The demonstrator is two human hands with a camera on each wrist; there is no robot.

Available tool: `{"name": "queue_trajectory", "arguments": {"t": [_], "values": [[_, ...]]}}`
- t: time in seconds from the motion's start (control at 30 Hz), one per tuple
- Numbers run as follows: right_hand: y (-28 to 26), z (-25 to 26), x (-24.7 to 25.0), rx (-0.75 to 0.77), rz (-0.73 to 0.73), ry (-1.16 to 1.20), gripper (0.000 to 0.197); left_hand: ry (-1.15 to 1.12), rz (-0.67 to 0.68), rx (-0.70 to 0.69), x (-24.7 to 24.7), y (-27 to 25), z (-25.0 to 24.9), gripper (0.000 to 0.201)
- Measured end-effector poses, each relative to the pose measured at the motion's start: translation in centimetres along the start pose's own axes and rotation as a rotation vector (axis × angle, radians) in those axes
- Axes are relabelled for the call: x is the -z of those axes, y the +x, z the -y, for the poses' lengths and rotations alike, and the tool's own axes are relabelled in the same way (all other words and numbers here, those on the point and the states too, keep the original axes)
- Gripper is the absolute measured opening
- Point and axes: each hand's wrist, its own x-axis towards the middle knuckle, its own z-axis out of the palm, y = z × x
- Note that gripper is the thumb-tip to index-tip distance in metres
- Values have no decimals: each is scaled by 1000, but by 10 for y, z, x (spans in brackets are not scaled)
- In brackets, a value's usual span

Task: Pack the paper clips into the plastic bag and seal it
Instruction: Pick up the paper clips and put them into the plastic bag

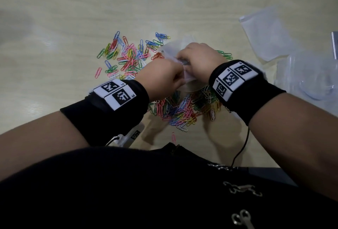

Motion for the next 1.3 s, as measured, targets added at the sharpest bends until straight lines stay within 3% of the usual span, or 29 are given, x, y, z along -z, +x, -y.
{"name": "queue_trajectory", "arguments": {"t": [0.3,0.47,0.53,0.73,1.0,1.17,1.3], "values": [[-7,-15,9,-120,-201,229,13,-54,-81,51,4,0,7,18],[-37,-14,25,-188,-630,658,12,-134,-169,124,12,5,5,13],[-52,-6,27,-147,-707,769,16,-185,-179,141,16,7,3,11],[-64,2,6,-168,-633,528,16,-296,-168,147,23,9,-9,9],[-70,-6,-1,-32,-359,194,45,-260,-300,216,32,9,-12,10],[-72,3,4,1,-363,108,35,-183,-455,243,43,16,-10,9],[-68,2,2,-8,-295,63,29,-372,-382,298,36,17,-11,8]]}}
